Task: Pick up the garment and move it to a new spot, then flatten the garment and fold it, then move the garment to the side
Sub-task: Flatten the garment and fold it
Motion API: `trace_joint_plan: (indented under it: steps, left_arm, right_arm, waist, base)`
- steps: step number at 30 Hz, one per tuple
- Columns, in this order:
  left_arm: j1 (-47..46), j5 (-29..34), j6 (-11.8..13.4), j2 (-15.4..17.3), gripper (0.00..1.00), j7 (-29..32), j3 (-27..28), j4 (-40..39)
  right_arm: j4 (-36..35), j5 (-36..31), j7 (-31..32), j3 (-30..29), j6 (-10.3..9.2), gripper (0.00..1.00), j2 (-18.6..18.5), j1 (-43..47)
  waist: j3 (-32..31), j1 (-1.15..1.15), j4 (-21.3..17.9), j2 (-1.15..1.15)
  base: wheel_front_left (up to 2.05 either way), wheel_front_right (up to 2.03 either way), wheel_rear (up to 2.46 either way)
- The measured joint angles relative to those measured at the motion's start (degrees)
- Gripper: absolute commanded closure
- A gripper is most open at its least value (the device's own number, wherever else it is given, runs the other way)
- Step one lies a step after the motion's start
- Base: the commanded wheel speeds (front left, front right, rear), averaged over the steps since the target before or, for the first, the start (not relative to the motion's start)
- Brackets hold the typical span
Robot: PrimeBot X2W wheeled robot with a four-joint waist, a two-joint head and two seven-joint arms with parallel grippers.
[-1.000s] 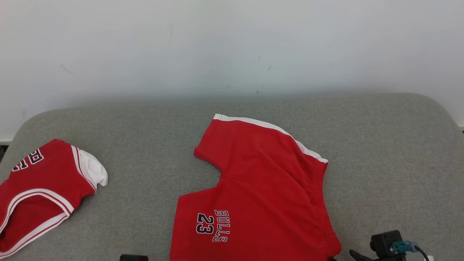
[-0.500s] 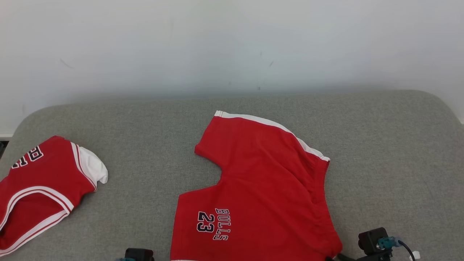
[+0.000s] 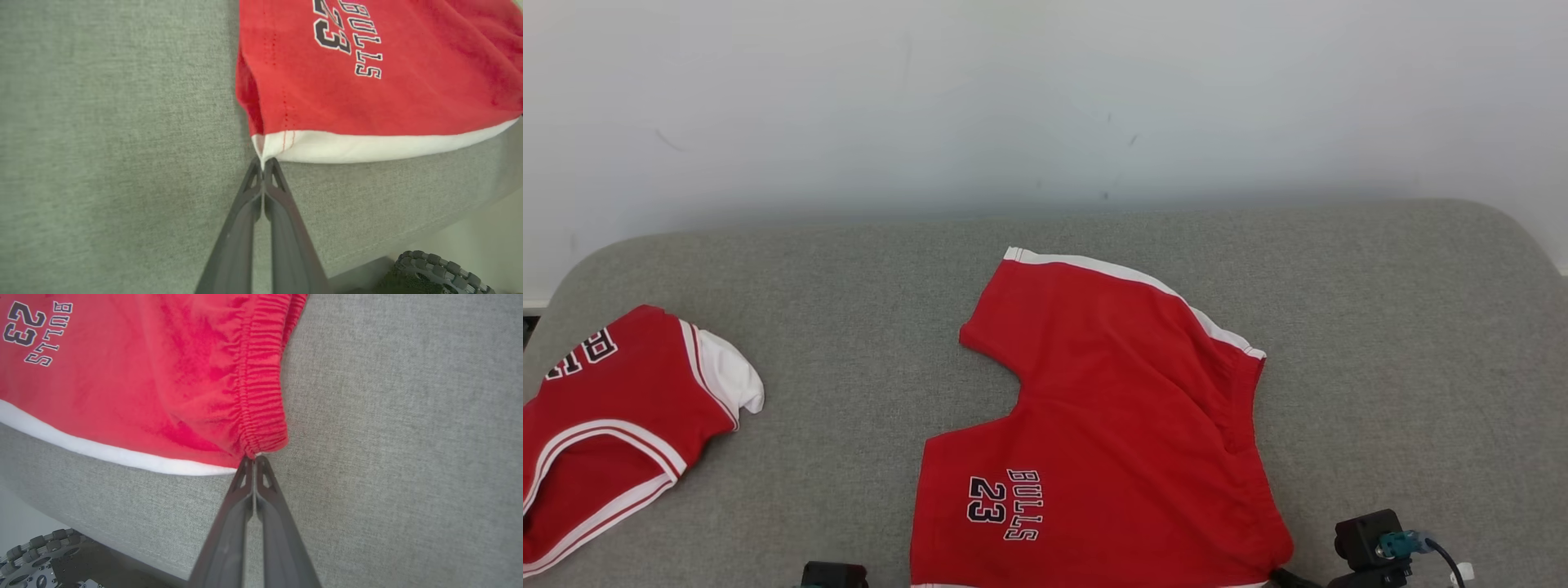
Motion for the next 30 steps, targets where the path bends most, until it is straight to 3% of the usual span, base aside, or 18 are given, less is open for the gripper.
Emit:
trace_joint_plan:
  steps: [12,18,24,30]
  left_arm:
    - [-0.25,0.29,-0.44,4.3,1.0,-3.53,1.52,-10.55]
    - [-4.95,-0.33,-0.93,6.49,1.0,-3.33,1.89,-14.63]
    - [-14.94,-1.53,-1.01,7.49,1.0,0.42,0.97,-13.97]
    - [-23.5,-4.16,-1.02,9.71,1.0,4.07,-0.19,-10.53]
  right_arm:
    - [-6.99,5.91,-0.32,-3.77,2.67,1.0,-0.9,1.43]
    - [-10.79,9.71,1.51,-5.86,3.5,1.0,-1.65,0.91]
    - [-12.32,11.82,4.3,-7.04,3.53,1.0,-2.44,-3.98]
    - [-11.54,14.63,6.95,-8.36,3.67,1.0,-0.8,-11.14]
  waist:
    - [-0.34,0.0,-0.8,0.0]
    - [0.15,0.0,-1.83,-0.01]
    - [2.3,0.0,-2.57,0.0]
    - [5.11,0.0,-3.91,0.01]
  base:
    - [0.0,0.0,0.0]
    - [0.0,0.0,0.0]
    - [0.0,0.0,0.0]
    - [0.0,0.0,0.0]
